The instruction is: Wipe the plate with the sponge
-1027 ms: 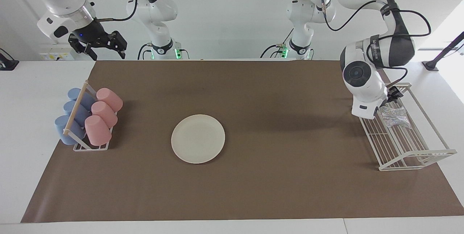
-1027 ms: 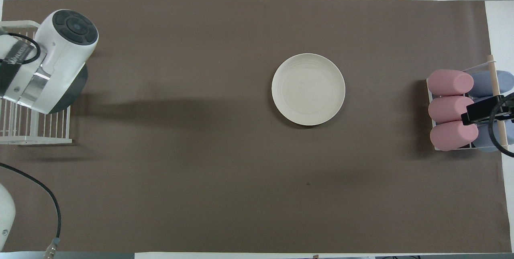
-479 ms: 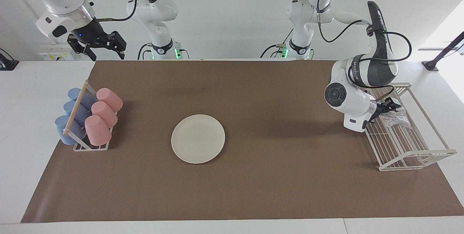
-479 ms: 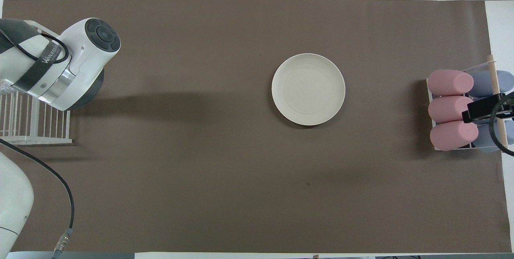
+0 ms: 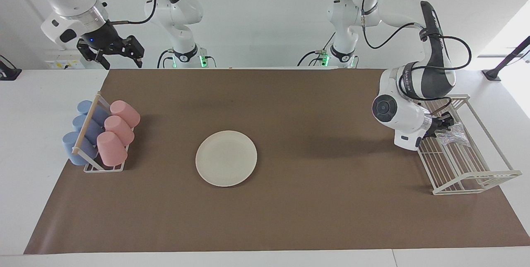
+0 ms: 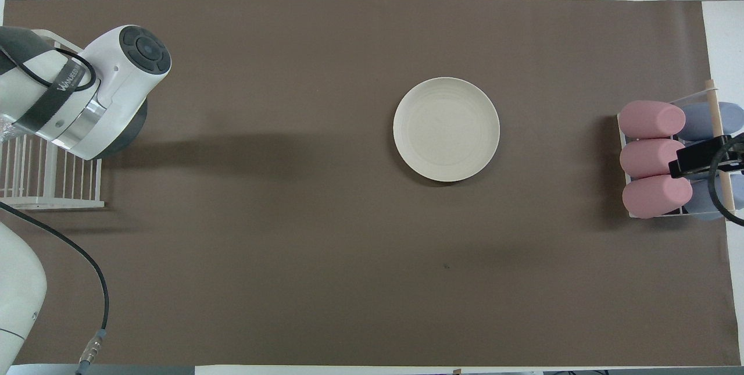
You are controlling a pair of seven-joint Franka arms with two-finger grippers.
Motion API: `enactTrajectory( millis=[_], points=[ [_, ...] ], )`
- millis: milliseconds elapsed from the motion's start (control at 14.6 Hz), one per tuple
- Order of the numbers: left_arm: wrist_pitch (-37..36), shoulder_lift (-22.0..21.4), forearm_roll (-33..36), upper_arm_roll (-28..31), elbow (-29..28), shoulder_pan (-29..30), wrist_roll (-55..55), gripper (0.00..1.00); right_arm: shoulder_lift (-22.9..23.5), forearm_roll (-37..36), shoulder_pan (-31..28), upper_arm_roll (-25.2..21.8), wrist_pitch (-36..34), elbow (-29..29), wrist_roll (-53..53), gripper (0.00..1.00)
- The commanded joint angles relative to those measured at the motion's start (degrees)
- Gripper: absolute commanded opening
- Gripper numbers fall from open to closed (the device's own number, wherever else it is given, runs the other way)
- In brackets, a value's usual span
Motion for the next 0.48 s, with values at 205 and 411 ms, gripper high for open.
enactTrajectory(
  millis=[205, 411],
  points=[
    [-1.3, 0.2, 1.0, 0.3, 0.9, -0.5, -0.1, 0.00, -0.7, 0.1, -0.9, 0.1, 0.0, -0.7, -0.3, 1.00],
    [-1.3, 0.1, 1.0, 0.3, 0.9, -0.5, -0.1, 0.00, -0.7, 0.1, -1.0, -0.4, 0.1, -0.7, -0.9, 1.00]
  ],
)
